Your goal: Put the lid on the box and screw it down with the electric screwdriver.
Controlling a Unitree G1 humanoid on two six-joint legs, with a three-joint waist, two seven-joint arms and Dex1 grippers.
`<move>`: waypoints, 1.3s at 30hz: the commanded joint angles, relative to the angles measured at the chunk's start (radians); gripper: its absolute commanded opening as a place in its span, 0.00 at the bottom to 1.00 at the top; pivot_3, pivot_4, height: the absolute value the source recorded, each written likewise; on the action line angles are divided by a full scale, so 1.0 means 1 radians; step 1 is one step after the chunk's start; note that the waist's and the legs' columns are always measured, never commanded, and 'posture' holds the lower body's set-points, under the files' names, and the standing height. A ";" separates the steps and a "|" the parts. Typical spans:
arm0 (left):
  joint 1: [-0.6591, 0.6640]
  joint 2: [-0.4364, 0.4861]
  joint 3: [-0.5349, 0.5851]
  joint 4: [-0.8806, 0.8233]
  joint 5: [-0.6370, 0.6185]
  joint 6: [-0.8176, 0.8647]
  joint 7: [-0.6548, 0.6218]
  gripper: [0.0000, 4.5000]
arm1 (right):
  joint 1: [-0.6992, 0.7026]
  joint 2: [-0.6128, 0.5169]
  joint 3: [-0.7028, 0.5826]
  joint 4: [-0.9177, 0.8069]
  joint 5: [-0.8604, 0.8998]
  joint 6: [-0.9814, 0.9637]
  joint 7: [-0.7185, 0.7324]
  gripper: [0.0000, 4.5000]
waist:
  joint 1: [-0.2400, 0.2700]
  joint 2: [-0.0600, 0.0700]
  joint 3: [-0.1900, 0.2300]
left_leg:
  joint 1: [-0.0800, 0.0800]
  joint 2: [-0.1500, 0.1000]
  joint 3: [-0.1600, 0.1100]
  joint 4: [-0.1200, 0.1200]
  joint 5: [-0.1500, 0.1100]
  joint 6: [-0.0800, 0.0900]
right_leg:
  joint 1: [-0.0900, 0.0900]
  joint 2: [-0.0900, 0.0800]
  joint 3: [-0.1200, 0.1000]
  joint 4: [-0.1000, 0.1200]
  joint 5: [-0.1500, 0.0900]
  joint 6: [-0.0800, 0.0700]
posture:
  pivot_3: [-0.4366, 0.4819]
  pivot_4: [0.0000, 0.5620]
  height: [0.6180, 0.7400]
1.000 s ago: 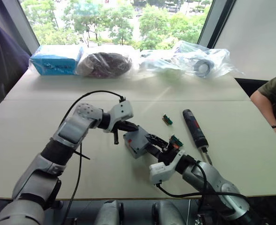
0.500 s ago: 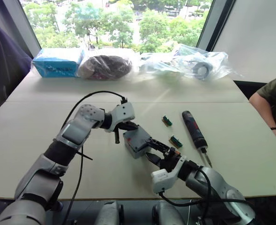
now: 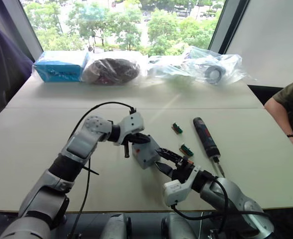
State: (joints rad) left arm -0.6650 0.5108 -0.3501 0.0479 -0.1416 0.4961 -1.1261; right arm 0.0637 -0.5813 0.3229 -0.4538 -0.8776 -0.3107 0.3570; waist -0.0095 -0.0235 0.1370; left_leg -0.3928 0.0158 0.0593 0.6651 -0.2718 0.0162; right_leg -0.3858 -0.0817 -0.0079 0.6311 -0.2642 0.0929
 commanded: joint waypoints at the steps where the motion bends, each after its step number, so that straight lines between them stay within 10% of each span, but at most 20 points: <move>1: -0.007 -0.005 0.067 -0.017 -0.084 0.099 -0.012 0.00 | 0.005 -0.004 -0.038 -0.017 0.030 -0.013 -0.024 0.33 | 0.000 0.001 0.002 | -0.001 0.000 0.000 0.000 0.000 0.000 | -0.001 0.000 0.000 0.000 0.000 0.000 | 0.48 0.27 1.00; 5: -0.088 -0.044 0.260 -0.021 -0.281 0.291 0.029 0.00 | 0.046 0.042 -0.113 -0.065 0.193 0.051 -0.002 0.01 | 0.003 0.001 0.004 | -0.011 0.000 -0.001 0.000 0.000 0.000 | -0.011 0.000 0.000 0.001 0.001 0.001 | 0.48 0.27 1.00; 9: -0.147 -0.032 0.346 0.047 -0.342 0.375 0.067 0.00 | 0.086 0.151 -0.169 -0.168 0.500 0.266 0.118 0.01 | 0.000 0.000 0.006 | -0.016 0.000 -0.003 0.002 0.001 -0.001 | -0.015 0.001 -0.001 0.002 0.003 0.005 | 0.48 0.27 1.00; 20: -0.058 0.009 0.140 0.258 -0.100 0.131 0.070 0.00 | -0.043 0.167 -0.228 -0.394 1.129 1.257 0.392 0.01 | 0.011 0.002 0.009 | -0.017 0.000 -0.004 0.001 0.000 0.000 | -0.016 -0.002 -0.003 0.002 0.001 0.000 | 0.48 0.27 1.00; 39: 0.143 0.057 0.077 -0.101 -0.150 0.273 0.026 0.00 | -0.274 0.041 -0.038 -0.128 1.030 1.097 0.287 0.01 | 0.019 0.003 0.010 | -0.020 -0.001 -0.002 0.000 0.000 0.000 | -0.020 -0.005 -0.003 0.001 0.002 -0.001 | 0.48 0.27 1.00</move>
State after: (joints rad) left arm -0.5208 0.5822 -0.2610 0.0120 -0.2517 0.7571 -1.0871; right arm -0.1873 -0.5422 0.2781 -0.5653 0.1572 0.8364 0.6410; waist 0.0095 -0.0206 0.1472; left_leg -0.4127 0.0146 0.0569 0.6656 -0.2715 0.0158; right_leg -0.4053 -0.0866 -0.0115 0.6320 -0.2626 0.0915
